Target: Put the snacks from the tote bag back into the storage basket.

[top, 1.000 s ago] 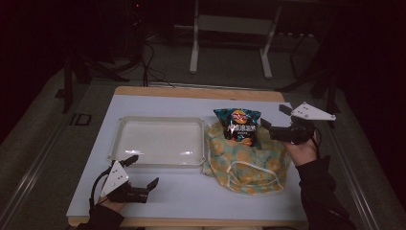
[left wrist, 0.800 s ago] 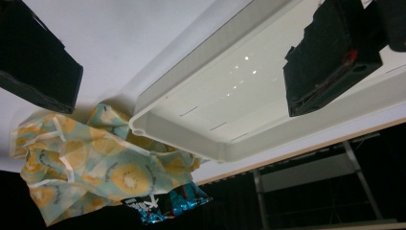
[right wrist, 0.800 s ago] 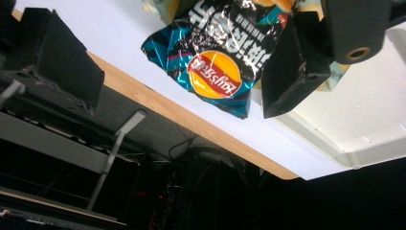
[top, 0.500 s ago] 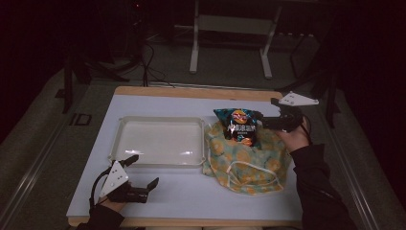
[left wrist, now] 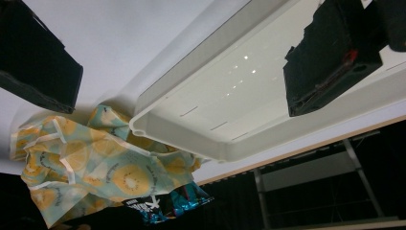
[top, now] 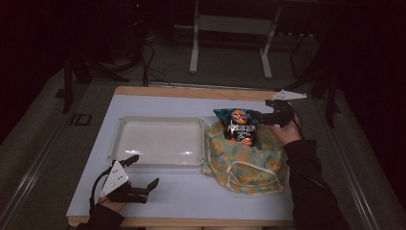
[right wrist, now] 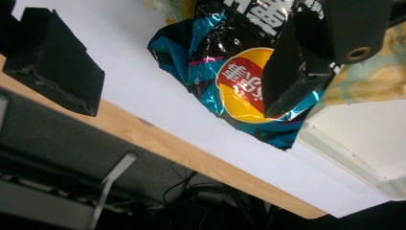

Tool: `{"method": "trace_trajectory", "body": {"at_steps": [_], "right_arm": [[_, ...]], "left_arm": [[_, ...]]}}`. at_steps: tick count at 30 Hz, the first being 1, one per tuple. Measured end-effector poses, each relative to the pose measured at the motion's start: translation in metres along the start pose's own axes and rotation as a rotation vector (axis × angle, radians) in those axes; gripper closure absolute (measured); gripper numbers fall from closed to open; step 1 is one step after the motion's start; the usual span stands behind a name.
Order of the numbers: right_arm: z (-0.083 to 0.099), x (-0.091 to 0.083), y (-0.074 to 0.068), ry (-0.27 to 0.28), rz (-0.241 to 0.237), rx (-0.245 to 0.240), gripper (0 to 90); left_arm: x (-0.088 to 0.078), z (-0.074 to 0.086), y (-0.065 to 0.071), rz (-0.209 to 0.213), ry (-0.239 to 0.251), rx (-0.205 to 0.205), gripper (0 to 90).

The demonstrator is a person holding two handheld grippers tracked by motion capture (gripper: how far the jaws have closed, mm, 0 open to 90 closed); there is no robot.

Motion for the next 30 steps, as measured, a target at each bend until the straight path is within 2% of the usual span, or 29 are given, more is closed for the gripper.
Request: {"method": "trace_trajectory", "body": {"at_steps": [2,4,6,9,11,13,15,20,23,26,28,30], "right_arm": [[0.001,0.003,0.002,-0.011,-0.001,0.008,14.7],[0.006,0.011,0.008,-0.034,-0.023,0.025,14.7],[0.008,0.015,0.012,-0.033,-0.042,0.040,14.8],[0.010,0.019,0.013,-0.039,-0.061,0.048,14.7],[0.013,0.024,0.014,-0.049,-0.094,0.058,14.7],[0.014,0.026,0.014,-0.057,-0.096,0.054,14.7],[0.018,0.032,0.013,-0.091,-0.104,0.050,14.9],[0.026,0.039,0.014,-0.130,-0.148,0.064,21.7],[0.028,0.041,0.015,-0.135,-0.190,0.087,29.8],[0.030,0.043,0.016,-0.159,-0.217,0.093,43.1],[0.030,0.043,0.017,-0.185,-0.214,0.063,59.6],[0.030,0.044,0.016,-0.207,-0.213,0.058,69.1]], "left_arm": [[0.000,0.000,0.000,0.001,-0.001,0.000,0.2],[0.001,0.000,0.000,0.002,-0.003,-0.001,0.2],[0.001,0.001,0.000,0.003,-0.006,0.000,0.2],[0.002,0.001,0.000,0.002,-0.010,0.003,0.2],[0.002,0.001,0.000,0.002,-0.009,0.000,0.2],[0.001,0.001,-0.001,0.002,-0.009,0.000,0.2],[0.002,0.001,-0.001,0.003,-0.010,-0.001,0.2],[0.002,0.002,0.000,0.006,-0.012,0.000,0.2],[0.002,0.002,0.000,0.006,-0.012,-0.002,0.2],[0.002,0.002,0.000,0.008,-0.012,-0.004,0.2],[0.002,0.001,0.000,0.009,-0.011,-0.005,0.2],[0.002,0.001,0.000,0.009,-0.012,-0.003,0.2]]}}
Point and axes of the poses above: each handheld gripper's, and its own axes: x roughly forward along the jaws, z roughly out of its underside, y roughly to its right, the point moved 1 cm from there along x, roughly forward along the jaws, and after that the axes turned 7 degrees about -x, right-handed, at the moved point
